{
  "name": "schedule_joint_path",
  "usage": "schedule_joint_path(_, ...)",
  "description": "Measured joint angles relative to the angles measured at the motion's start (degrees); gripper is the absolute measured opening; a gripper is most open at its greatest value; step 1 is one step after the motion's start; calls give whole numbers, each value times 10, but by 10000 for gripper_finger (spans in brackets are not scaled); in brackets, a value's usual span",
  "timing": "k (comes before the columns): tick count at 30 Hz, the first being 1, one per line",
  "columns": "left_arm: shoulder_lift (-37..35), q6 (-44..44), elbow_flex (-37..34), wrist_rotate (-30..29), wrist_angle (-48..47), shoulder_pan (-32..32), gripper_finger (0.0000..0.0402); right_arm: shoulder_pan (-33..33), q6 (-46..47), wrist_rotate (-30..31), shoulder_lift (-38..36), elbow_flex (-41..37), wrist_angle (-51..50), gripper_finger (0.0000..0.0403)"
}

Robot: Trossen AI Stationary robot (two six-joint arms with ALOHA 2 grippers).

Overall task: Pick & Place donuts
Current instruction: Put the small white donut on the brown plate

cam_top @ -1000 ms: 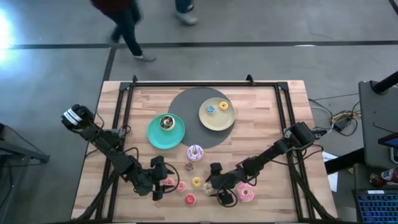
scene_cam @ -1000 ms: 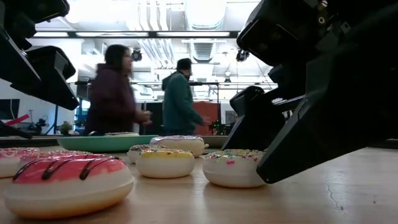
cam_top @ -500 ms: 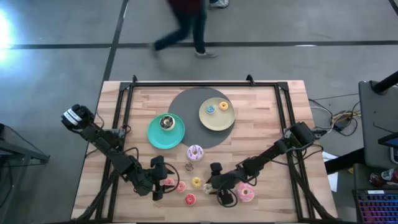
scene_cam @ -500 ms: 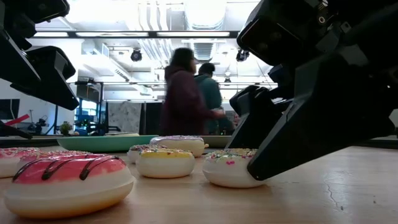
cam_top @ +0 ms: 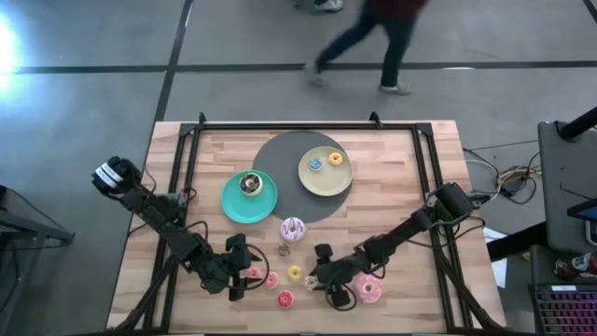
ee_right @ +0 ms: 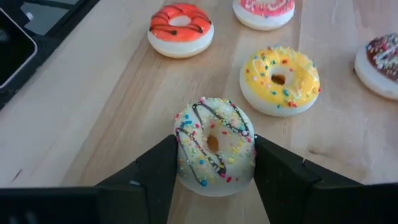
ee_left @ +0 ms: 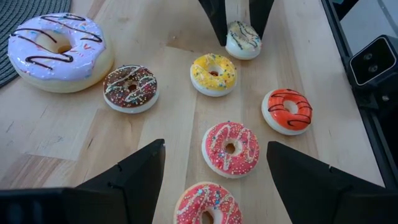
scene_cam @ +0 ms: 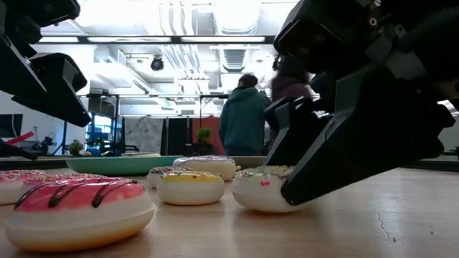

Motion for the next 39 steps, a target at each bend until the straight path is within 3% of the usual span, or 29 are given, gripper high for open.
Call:
schedule_joint_path(6,0,0,0,0,0,0,257,-3,-10,0,-28,0,-19,182)
schedule_joint_path(22,0,13,-1,0,0,0,257,-70,-58,46,-188,-6,-228,185)
schedule_joint_path(30,0,23,-1,0,-2,0,257,-168,-100,45,-266,-31,-283,182)
schedule_joint_path(39,0,28,-1,-9,-11,0,257,-312,-122,42,-359,-115,-287,180)
